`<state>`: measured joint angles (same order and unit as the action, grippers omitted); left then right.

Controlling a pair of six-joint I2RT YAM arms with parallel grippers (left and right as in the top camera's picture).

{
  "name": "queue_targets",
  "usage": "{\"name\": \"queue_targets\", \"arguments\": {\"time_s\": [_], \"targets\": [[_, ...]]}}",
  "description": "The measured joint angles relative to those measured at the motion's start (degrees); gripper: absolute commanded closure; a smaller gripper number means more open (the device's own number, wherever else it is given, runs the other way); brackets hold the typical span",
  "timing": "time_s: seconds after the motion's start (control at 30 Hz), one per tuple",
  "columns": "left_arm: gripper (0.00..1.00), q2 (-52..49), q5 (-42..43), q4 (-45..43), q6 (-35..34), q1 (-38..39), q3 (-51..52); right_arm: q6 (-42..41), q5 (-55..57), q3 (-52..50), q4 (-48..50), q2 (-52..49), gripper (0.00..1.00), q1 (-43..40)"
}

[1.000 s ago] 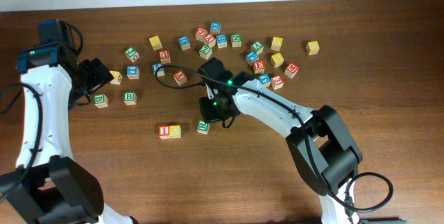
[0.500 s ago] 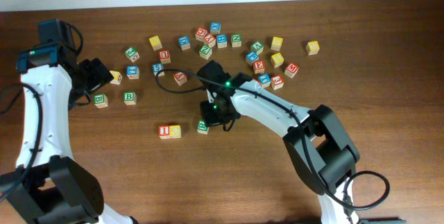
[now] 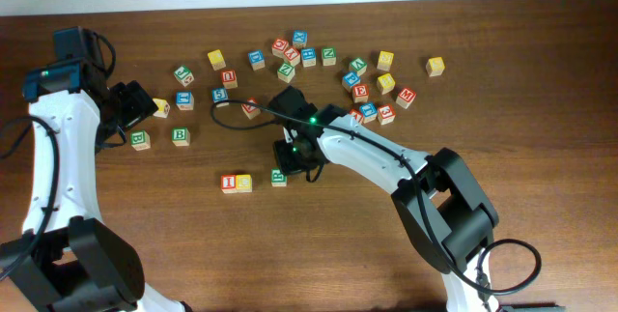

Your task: Spell out ICRA

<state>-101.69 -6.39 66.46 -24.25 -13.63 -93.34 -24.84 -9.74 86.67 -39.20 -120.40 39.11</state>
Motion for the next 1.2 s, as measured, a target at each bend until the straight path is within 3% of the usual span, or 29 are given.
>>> {"name": "queue_targets", "arguments": {"time_s": [0.23, 0.67, 1.2], "targets": [[0.01, 0.0, -0.02, 0.0, 0.0, 0.0, 0.0, -0.02, -1.2, 0.0, 3.28, -0.07, 0.91, 0.0], [0.01, 0.0, 0.0, 0.0, 0.0, 0.0, 0.0, 0.0, -3.21, 0.0, -7.21, -0.15, 0.9, 0.07], [0.01, 0.0, 0.0, 0.0, -0.02, 0.0, 0.0, -0.02, -9.11, 0.0, -13.4, -0.22, 0.91, 0.11]]}}
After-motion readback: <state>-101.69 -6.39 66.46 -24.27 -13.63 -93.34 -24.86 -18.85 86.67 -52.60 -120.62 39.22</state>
